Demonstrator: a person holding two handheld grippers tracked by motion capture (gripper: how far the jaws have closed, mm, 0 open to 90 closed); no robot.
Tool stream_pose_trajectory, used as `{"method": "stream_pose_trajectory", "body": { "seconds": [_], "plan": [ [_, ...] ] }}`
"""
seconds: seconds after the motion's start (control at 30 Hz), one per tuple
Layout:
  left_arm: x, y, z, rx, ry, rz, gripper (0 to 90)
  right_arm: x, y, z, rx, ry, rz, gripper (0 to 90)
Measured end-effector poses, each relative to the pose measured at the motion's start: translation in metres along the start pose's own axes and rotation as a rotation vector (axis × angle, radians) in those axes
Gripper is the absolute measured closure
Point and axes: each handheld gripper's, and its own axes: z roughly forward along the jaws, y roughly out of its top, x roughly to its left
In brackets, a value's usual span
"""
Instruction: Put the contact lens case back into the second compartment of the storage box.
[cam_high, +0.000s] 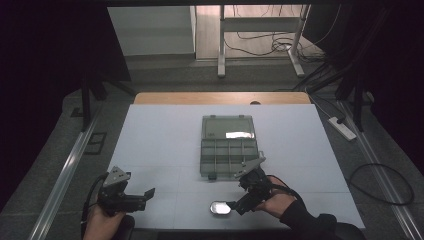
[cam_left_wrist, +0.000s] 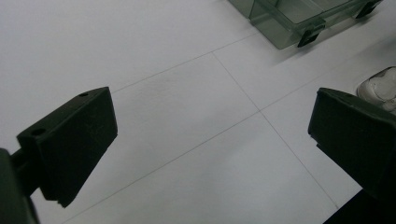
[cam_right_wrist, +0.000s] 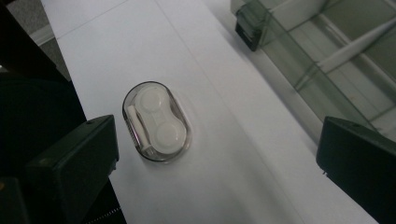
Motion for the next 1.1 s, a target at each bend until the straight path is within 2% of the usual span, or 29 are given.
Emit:
{"method": "stream_pose_trajectory", "body": {
  "seconds": [0.53,0.9,1.03,1.1],
  "plan": [
    [0.0,0.0,0.0,-0.001,-0.003,0.001,1.1,0.017,0.013,0.03,0.096,0.043,-0.055,0.0],
    [0.0,0.0,0.0,-0.002,-0.006,0.001,1.1,0.028,0.011,0.059,0.18,0.018,-0.136,0.0],
    [0.0,0.0,0.0,-0.002,-0.006,0.002,1.0,0.03,0.008,0.066,0.215,-0.014,-0.174,0.8],
    [0.0,0.0,0.0,-0.001,-0.006,0.003,1.0,0.032,0.007,0.067,0.212,-0.025,-0.183,1.8]
  ]
}}
